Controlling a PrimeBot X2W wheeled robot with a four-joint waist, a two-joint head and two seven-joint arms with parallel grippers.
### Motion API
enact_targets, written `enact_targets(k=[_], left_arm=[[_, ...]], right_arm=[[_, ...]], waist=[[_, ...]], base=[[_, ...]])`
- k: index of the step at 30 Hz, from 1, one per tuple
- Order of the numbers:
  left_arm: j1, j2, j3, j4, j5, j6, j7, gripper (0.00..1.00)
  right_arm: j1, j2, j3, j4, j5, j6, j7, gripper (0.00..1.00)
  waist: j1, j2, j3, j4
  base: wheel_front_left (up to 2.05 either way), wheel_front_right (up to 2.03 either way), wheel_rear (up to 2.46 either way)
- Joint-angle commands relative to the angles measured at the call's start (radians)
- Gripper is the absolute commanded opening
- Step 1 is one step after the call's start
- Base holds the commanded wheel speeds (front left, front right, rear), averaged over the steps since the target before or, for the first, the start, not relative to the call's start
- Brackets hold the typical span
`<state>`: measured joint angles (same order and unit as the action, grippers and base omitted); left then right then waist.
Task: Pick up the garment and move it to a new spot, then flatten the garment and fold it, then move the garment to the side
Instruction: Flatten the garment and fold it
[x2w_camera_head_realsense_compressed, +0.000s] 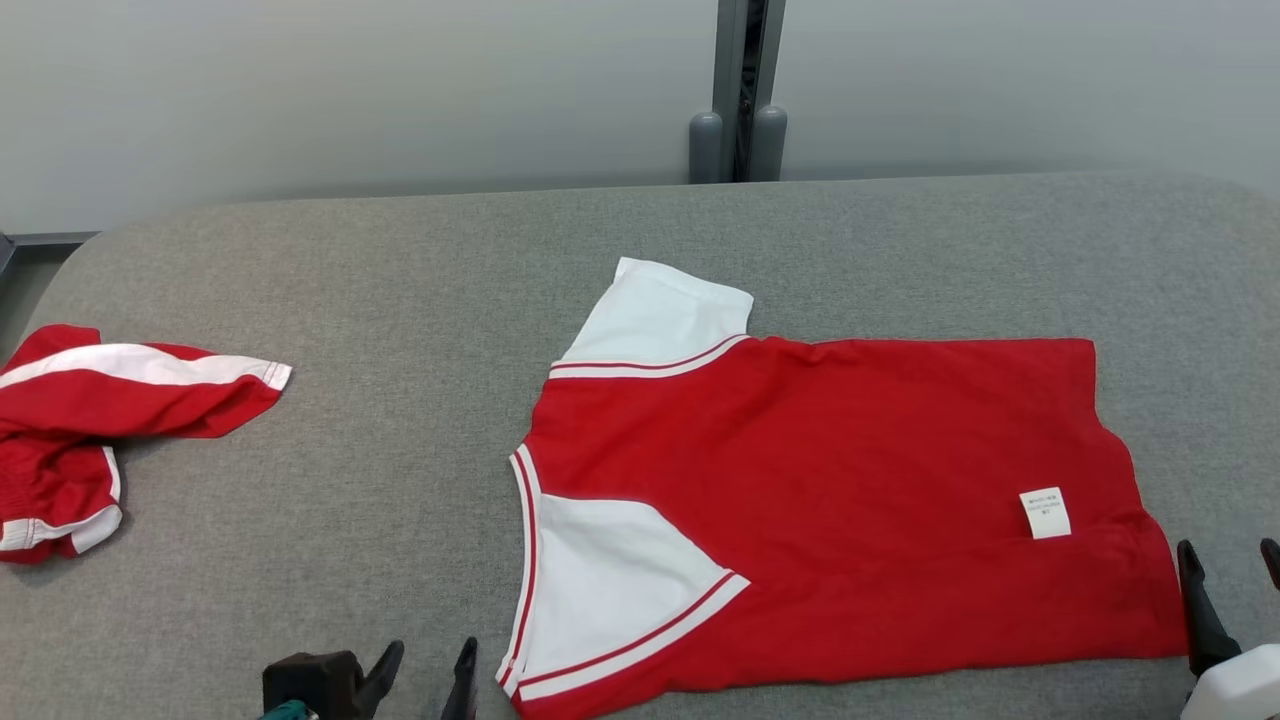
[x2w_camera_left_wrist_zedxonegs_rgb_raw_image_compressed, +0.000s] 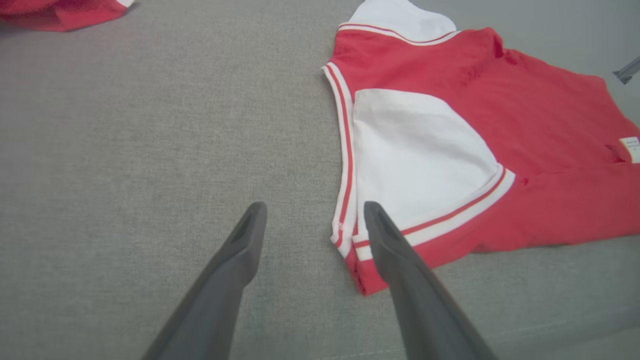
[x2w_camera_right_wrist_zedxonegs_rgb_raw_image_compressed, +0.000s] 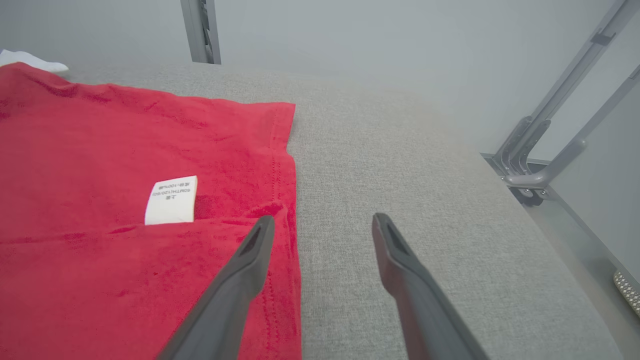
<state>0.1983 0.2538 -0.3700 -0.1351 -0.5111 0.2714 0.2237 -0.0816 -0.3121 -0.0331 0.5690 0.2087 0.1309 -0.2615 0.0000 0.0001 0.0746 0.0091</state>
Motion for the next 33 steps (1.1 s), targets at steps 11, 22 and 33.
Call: enact_targets(k=[11, 22, 33], left_arm=[[-0.172, -0.06, -0.004, 0.084, 0.039, -0.02, -0.126, 1.0], [-0.53, -0.092, -0.006, 0.374, -0.034, -0.171, -0.068, 1.0], [-0.966, -0.047, 0.03, 0.681, -0.097, -0.25, 0.163, 1.0]], right_arm=[[-0.002, 0.109, 0.031, -0.172, -0.064, 0.0, -0.004, 1.0], [-0.074, 0.121, 0.168, -0.213, 0.011, 0.0, -0.004, 1.0], [-0.172, 0.128, 0.239, -0.236, 0.042, 0.0, -0.004, 1.0]], waist=[[0.0, -0.0001, -0.019, -0.034], [0.0, -0.0001, 0.057, -0.102], [0.0, -0.0001, 0.217, -0.182]], base=[[0.0, 0.0, 0.0], [0.0, 0.0, 0.0], [0.0, 0.0, 0.0]])
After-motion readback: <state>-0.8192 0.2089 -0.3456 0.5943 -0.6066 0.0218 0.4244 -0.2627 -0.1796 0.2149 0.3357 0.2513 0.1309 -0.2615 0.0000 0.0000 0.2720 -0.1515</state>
